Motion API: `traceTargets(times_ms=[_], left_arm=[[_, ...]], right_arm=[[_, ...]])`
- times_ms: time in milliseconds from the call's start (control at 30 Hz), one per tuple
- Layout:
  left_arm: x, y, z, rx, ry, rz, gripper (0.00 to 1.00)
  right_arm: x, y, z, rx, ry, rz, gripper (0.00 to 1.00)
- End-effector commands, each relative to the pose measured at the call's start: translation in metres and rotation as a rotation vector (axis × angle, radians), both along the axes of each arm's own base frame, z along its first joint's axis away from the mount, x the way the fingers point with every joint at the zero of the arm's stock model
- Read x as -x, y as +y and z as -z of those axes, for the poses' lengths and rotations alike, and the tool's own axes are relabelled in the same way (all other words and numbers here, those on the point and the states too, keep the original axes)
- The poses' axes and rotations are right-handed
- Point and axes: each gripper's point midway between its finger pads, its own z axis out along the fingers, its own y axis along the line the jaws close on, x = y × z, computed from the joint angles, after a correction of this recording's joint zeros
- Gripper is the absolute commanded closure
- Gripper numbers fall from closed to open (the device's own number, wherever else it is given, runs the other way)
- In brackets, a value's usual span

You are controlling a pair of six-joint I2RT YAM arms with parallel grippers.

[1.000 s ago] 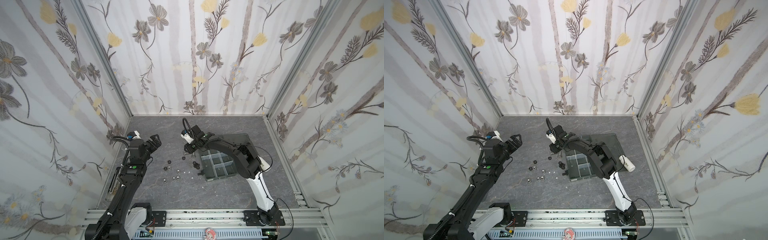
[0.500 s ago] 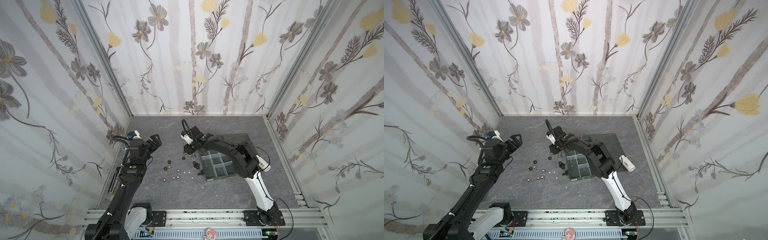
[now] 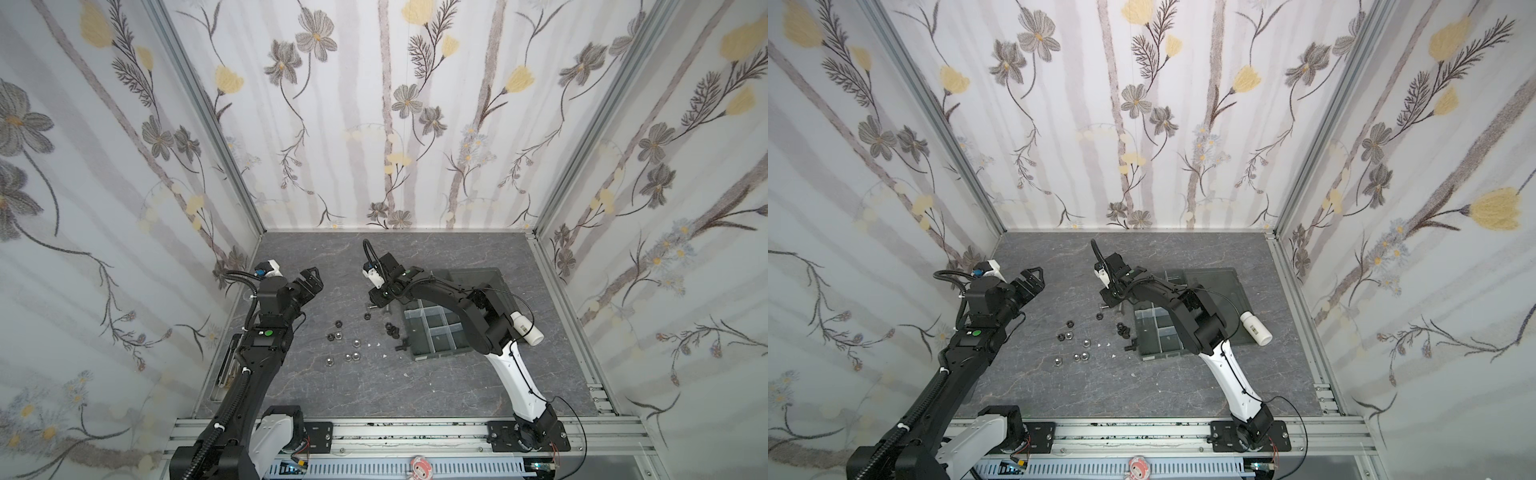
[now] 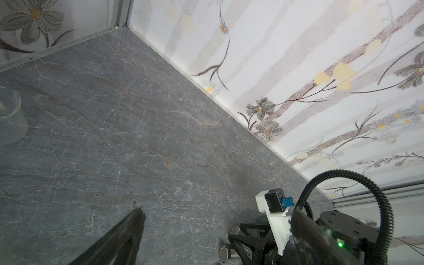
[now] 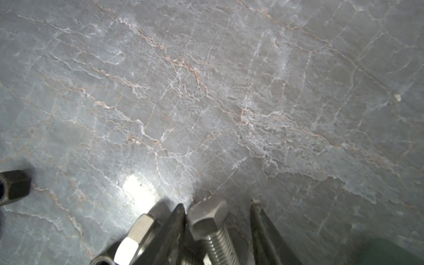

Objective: Sort the screws and nuts into containers
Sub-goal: Pick up the screw from the center of the table.

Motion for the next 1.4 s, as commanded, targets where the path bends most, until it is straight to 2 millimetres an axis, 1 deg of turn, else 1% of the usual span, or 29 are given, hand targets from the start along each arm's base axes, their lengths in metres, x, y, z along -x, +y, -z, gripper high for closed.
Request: traceTargets(times_ms=[0, 200, 333, 400, 467, 533, 700, 867, 1000, 1067, 1200, 1367], left_arm=[[-0.003, 0.000, -0.010, 0.011, -0.030, -0.005, 0.00], [-0.004, 0.000, -0.011, 0.012, -0.032, -0.004, 0.00], [-0.004, 0.000, -0.012, 0.014, -0.035, -0.004, 0.00], [-0.005, -0.001, -0.013, 0.016, -0.036, -0.004, 0.00], [-0.005, -0.001, -0.012, 0.018, -0.036, -0.002, 0.00], [-0.005, -0.001, -0.013, 0.019, -0.038, -0.002, 0.00], [-0.004, -0.001, -0.015, 0.024, -0.043, -0.003, 0.00], [-0.003, -0.001, -0.018, 0.024, -0.048, -0.002, 0.00], [-0.002, -0.001, -0.019, 0.023, -0.050, -0.002, 0.00], [-0.002, -0.001, -0.019, 0.022, -0.049, -0.001, 0.00], [-0.003, -0.003, -0.020, 0.022, -0.051, 0.012, 0.00], [-0.003, -0.011, -0.029, 0.022, -0.071, 0.054, 0.00]], right_arm=[[0.000, -0.004, 0.008, 0.032, 0.010, 0.014, 0.54], [-0.001, -0.007, 0.012, 0.045, 0.009, 0.020, 0.57], [0.000, -0.007, 0.012, 0.047, 0.013, 0.019, 0.65], [0.000, -0.006, 0.009, 0.040, 0.011, 0.018, 0.67], [0.001, -0.005, 0.006, 0.036, 0.010, 0.016, 0.72], [0.001, -0.003, 0.000, 0.026, 0.003, 0.013, 0.73], [0.001, 0.002, -0.016, 0.002, -0.019, 0.012, 0.84], [-0.002, 0.003, -0.031, -0.016, -0.041, 0.022, 0.92], [-0.003, 0.003, -0.043, -0.030, -0.055, 0.032, 0.92], [-0.004, 0.003, -0.053, -0.041, -0.066, 0.036, 0.92], [-0.006, -0.001, -0.074, -0.054, -0.095, 0.062, 0.92], [-0.011, -0.010, -0.105, -0.085, -0.125, 0.108, 0.92]])
